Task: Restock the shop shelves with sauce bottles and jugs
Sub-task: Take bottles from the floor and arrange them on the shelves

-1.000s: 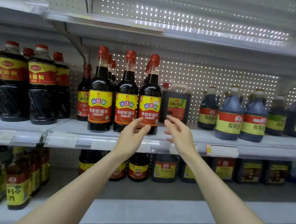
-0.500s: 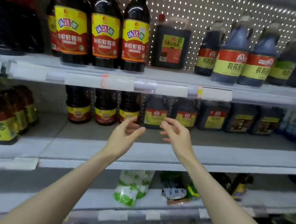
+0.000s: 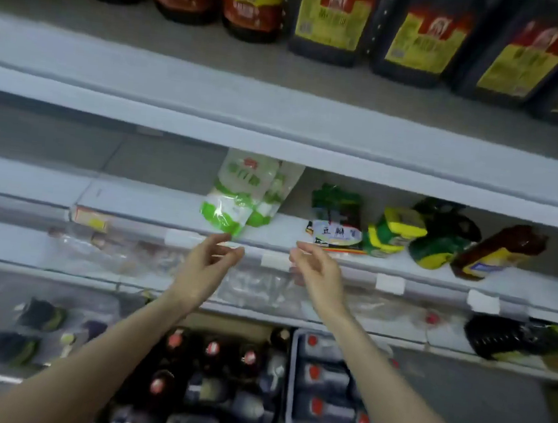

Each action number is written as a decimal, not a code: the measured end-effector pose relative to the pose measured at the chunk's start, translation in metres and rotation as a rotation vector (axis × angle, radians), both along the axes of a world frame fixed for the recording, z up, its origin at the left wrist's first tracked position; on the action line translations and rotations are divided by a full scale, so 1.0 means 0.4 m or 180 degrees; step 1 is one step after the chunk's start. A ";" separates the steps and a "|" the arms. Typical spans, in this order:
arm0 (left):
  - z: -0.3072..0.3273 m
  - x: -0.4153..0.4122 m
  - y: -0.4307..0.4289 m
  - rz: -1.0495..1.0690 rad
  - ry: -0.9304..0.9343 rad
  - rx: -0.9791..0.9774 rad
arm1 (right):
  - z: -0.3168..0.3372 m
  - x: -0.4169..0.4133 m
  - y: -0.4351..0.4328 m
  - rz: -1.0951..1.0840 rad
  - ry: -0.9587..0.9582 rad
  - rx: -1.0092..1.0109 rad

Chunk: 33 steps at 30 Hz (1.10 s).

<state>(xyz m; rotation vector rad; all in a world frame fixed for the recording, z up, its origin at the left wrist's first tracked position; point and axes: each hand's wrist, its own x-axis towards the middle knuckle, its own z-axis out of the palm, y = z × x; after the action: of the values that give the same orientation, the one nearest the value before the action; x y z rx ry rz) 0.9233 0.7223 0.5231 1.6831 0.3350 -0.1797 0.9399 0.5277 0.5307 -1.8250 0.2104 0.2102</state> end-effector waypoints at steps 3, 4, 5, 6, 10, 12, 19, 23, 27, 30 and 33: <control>-0.159 -0.040 -0.023 0.0046 0.0344 0.0018 | -0.183 -0.029 -0.026 -0.0048 0.0361 0.0000; -0.208 -0.049 -0.028 0.0058 0.0434 0.0025 | -0.239 -0.040 -0.033 -0.0072 0.0460 0.0031; -0.260 -0.056 -0.034 0.0074 0.0515 0.0026 | -0.296 -0.050 -0.041 -0.0103 0.0534 0.0035; -0.313 -0.063 -0.040 0.0110 0.0598 0.0022 | -0.351 -0.061 -0.049 -0.0144 0.0593 0.0035; -0.541 -0.092 -0.066 0.0056 0.0820 0.0030 | -0.589 -0.100 -0.075 -0.0362 0.0797 -0.0033; -0.649 -0.109 -0.079 0.0014 0.0905 0.0021 | -0.713 -0.116 -0.089 -0.0452 0.0945 -0.0086; -0.998 -0.100 -0.121 0.0102 0.1089 -0.0005 | -1.083 -0.129 -0.137 -0.0792 0.1068 -0.0213; -1.138 -0.067 -0.150 -0.0113 0.1017 0.0096 | -1.238 -0.111 -0.162 -0.0837 0.0939 -0.0364; -1.240 -0.027 -0.162 -0.0221 0.0852 0.0175 | -1.359 -0.065 -0.191 -0.0595 0.0885 -0.0519; -1.294 -0.008 -0.168 -0.0299 0.0750 0.0118 | -1.423 -0.035 -0.204 -0.0340 0.0894 -0.0701; -1.331 0.002 -0.170 -0.0304 0.0762 -0.0041 | -1.458 -0.018 -0.208 -0.0303 0.0857 -0.0715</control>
<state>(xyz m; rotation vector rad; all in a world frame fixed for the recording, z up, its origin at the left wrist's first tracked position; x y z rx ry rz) 0.9240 0.6544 -0.0095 1.6687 0.4310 -0.4554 0.9327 0.4446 -0.0524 -2.0003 0.5267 0.3782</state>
